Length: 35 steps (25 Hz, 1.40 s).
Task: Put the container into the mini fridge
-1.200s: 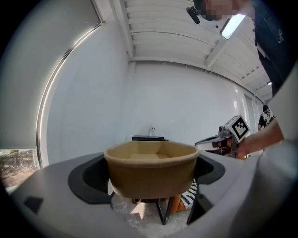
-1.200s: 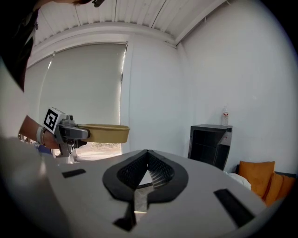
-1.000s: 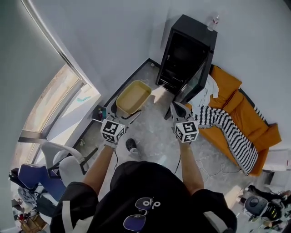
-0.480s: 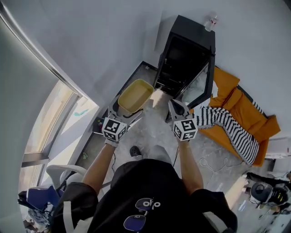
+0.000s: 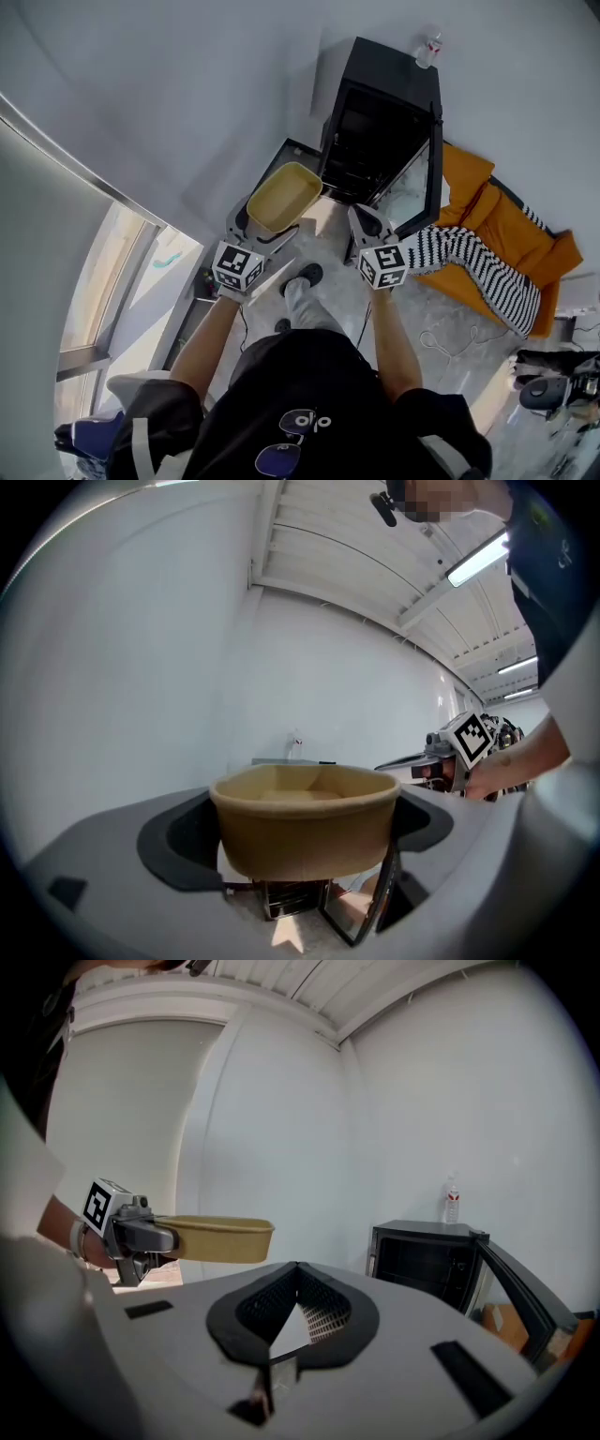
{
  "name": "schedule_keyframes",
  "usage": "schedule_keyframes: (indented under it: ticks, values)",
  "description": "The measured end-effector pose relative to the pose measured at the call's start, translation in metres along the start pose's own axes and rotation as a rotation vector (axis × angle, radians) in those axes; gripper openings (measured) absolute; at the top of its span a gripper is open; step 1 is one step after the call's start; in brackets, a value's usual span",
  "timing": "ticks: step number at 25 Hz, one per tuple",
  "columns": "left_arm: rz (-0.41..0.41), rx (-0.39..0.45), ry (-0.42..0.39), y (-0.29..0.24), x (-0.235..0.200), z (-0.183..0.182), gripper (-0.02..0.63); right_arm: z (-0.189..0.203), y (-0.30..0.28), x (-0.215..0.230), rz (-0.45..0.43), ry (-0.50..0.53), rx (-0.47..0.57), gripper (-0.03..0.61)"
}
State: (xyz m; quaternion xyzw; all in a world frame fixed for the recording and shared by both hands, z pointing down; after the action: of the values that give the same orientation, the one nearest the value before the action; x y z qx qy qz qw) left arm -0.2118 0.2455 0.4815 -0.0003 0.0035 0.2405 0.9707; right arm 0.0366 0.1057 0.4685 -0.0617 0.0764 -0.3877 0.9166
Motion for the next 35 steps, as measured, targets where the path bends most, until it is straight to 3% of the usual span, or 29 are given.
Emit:
schedule_keyframes:
  ticks: [9, 19, 26, 35]
  values:
    - [0.072, -0.007, 0.021, -0.097, -0.087, -0.016, 0.526, -0.021, -0.093, 0.057, 0.049, -0.022, -0.015, 0.008]
    - [0.191, -0.038, 0.036, -0.219, -0.155, -0.017, 0.526, -0.030, -0.171, 0.138, 0.136, -0.055, -0.040, 0.008]
    - [0.274, -0.066, 0.045, -0.288, -0.173, -0.011, 0.526, -0.022, -0.190, 0.184, 0.212, -0.098, -0.044, 0.008]
    - [0.337, -0.084, 0.051, -0.327, -0.169, -0.003, 0.526, -0.014, -0.179, 0.210, 0.286, -0.129, -0.043, 0.008]
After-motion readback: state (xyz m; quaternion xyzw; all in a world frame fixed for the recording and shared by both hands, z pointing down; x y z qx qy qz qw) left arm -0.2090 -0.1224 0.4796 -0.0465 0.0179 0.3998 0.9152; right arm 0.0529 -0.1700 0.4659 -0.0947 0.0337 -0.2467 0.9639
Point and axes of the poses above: the fingertips, and each gripper's own axes: y backward along the fingers, x to its right, z out of its underside, the point moved 10 cm from there along y, backward along the fingers, and after that the axes turned 15 degrees about z, right-handed, at the moved point
